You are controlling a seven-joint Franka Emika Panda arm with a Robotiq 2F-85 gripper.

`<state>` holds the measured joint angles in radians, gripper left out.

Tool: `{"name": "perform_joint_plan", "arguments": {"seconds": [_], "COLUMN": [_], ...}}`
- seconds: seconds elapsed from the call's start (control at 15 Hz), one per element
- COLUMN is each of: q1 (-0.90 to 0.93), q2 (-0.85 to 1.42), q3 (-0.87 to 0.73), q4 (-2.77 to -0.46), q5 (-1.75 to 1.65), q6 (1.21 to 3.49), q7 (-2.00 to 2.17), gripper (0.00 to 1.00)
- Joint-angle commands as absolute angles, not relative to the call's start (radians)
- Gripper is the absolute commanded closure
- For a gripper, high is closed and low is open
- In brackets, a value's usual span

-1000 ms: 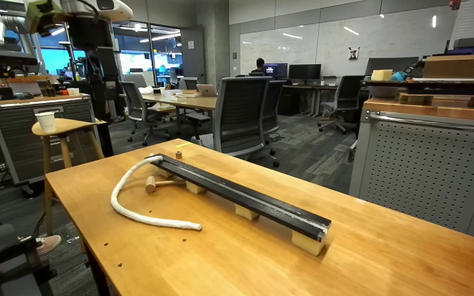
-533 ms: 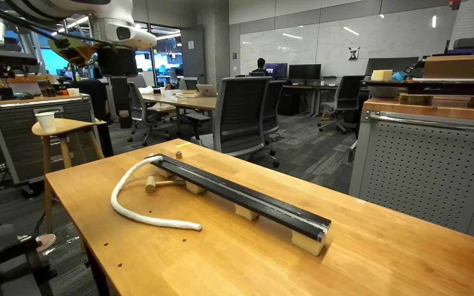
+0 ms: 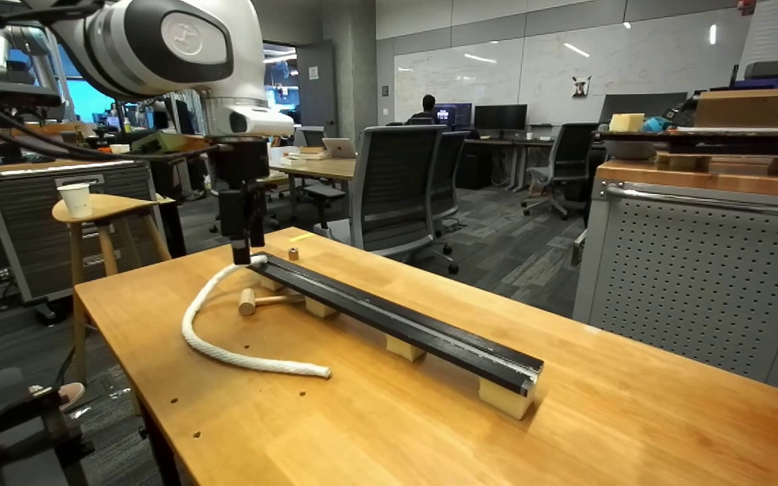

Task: Set the rope along the middle of the black object

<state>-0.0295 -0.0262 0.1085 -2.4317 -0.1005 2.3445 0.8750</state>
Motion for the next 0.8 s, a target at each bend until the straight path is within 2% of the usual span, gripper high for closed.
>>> {"name": "perform_joint_plan", "arguments": {"seconds": [0.0,0.73], "q1": [-0.016,0.001], "q2": [0.017,0.223], "q3": [0.068,-0.061], "q4": [-2.427,-2.419], "q5": [-0.111,-0.167], "q6": [2.405,2.577], "q7": [0.974,1.131], "gripper": [0.0,0.0]}}
